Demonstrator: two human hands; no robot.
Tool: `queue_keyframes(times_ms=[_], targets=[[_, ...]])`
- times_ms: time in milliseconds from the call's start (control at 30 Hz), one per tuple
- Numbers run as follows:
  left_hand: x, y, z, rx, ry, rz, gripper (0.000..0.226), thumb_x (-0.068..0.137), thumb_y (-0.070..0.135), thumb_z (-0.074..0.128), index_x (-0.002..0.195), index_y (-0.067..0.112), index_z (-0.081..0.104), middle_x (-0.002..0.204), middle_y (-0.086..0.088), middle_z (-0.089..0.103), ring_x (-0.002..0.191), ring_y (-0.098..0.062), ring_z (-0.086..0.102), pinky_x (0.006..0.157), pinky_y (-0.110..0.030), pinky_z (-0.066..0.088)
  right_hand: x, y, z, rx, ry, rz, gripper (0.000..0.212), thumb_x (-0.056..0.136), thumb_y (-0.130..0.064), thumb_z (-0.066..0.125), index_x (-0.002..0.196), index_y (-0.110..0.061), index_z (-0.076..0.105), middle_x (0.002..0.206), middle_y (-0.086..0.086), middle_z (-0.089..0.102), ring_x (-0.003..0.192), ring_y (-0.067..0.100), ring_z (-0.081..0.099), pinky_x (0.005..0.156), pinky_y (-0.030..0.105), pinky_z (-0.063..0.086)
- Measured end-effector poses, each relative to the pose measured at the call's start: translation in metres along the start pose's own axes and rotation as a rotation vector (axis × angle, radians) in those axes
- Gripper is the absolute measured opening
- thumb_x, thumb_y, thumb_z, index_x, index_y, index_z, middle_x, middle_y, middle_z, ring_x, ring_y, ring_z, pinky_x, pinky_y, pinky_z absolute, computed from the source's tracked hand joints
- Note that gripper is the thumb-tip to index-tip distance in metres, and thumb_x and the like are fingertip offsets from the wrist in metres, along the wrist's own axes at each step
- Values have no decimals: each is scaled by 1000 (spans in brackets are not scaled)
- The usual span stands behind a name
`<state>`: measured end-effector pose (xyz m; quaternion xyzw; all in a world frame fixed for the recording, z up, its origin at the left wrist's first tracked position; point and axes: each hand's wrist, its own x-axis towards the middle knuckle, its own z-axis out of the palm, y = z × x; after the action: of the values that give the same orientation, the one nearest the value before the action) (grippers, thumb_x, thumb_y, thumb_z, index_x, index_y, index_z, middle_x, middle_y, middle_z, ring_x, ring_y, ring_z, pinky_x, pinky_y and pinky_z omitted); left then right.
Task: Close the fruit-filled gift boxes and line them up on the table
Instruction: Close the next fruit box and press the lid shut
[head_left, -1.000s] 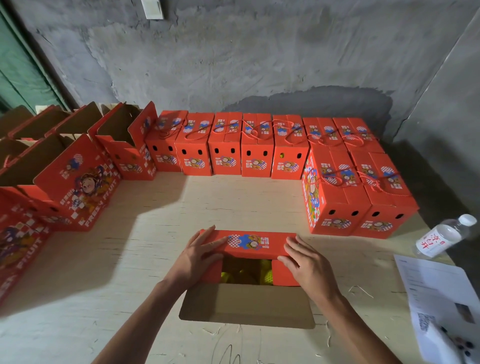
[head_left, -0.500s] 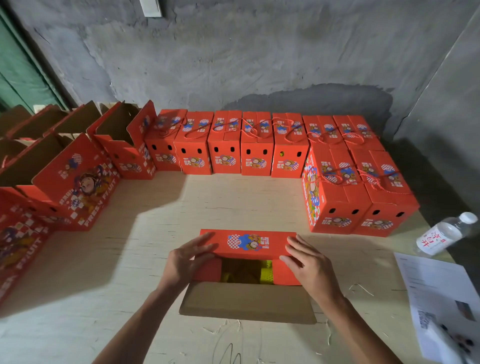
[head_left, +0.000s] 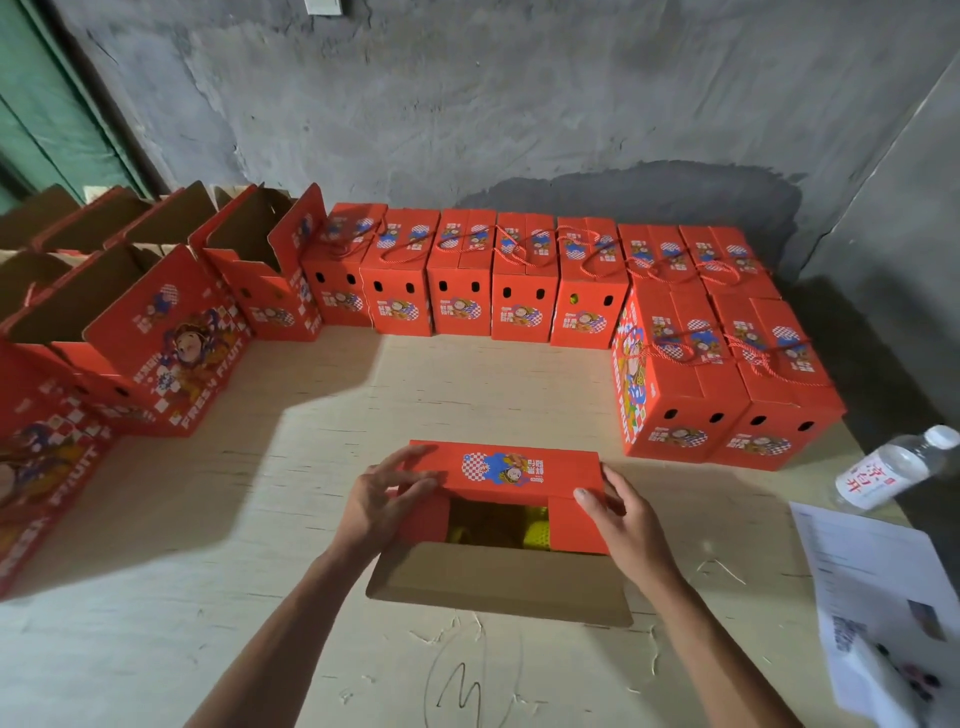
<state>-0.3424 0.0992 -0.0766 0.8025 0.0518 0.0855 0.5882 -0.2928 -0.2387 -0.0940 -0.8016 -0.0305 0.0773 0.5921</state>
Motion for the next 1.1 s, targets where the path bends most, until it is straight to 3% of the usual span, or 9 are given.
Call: queue_keyframes(times_ms=[167, 367, 500, 633, 733, 800, 867, 967, 1100], targets=[[-1, 1, 3, -127, 15, -27, 13, 89, 19, 79, 100, 22, 83, 133, 16, 66, 129, -3, 57, 83, -13, 52, -2, 1, 2, 71, 14, 53, 54, 92, -52, 71, 143, -40, 57, 119, -21, 73, 105, 2, 71, 77, 19, 59], [-16, -1, -11, -79, -5, -7, 17, 95, 13, 73, 102, 26, 83, 133, 14, 68, 129, -5, 59, 96, -19, 53, -17, 7, -4, 82, 76, 27, 40, 107, -15, 51, 147, -17, 56, 114, -7, 73, 94, -7, 66, 80, 9, 50], [-34, -16, -23, 39, -40, 80, 43, 99, -9, 53, 112, 23, 78, 137, 10, 66, 134, -13, 57, 106, -31, 51, -37, 15, -11, 70, -11, -49, 62, 100, 20, 41, 145, -22, 48, 140, 12, 63, 127, 11, 61, 110, 23, 44], [-51, -10, -19, -3, -58, 91, 86, 78, -35, 35, 110, 32, 78, 136, 9, 67, 134, -13, 57, 104, -24, 50, -53, 11, -21, 46, -149, -33, 67, 90, -20, 76, 149, -31, 48, 137, 3, 66, 123, 7, 64, 99, 16, 48], [-61, -8, -21, 45, -87, 82, 86, 79, -33, 41, 112, 39, 75, 136, 17, 65, 132, -4, 57, 97, -16, 51, -61, 11, -27, -95, -240, -93, 92, 81, -48, 81, 159, -33, 35, 147, -4, 54, 134, 4, 52, 99, 21, 51], [-64, -9, -25, 28, -132, 42, 75, 85, -29, 48, 120, 33, 72, 139, 18, 63, 132, -3, 56, 97, -20, 53, -62, 12, -28, -167, -257, -108, 97, 82, -44, 84, 161, -35, 28, 158, -7, 43, 139, 0, 45, 103, 20, 48], [-62, -6, -29, 69, -171, 5, 49, 93, -6, 67, 126, 30, 69, 141, 21, 61, 132, -2, 56, 101, -31, 53, -62, 13, -28, -209, -236, -107, 95, 85, -38, 84, 160, -42, 26, 163, -13, 34, 139, -9, 40, 102, 10, 42], [-59, -1, -37, 159, -246, -72, 65, 81, 23, 86, 139, 36, 61, 135, 21, 65, 128, -6, 59, 103, -34, 50, -62, 6, -25, -306, -177, -107, 74, 88, -70, 58, 154, -56, 29, 157, -32, 37, 132, -9, 49, 100, 15, 45], [-64, 9, -21, -47, -136, -117, 39, 89, 63, 67, 117, 37, 73, 112, 10, 77, 104, -12, 73, 85, -22, 59, -57, -8, -14, -247, 87, -135, 36, 94, -78, 39, 117, -59, 59, 109, -39, 66, 100, -13, 64, 75, 1, 44]])
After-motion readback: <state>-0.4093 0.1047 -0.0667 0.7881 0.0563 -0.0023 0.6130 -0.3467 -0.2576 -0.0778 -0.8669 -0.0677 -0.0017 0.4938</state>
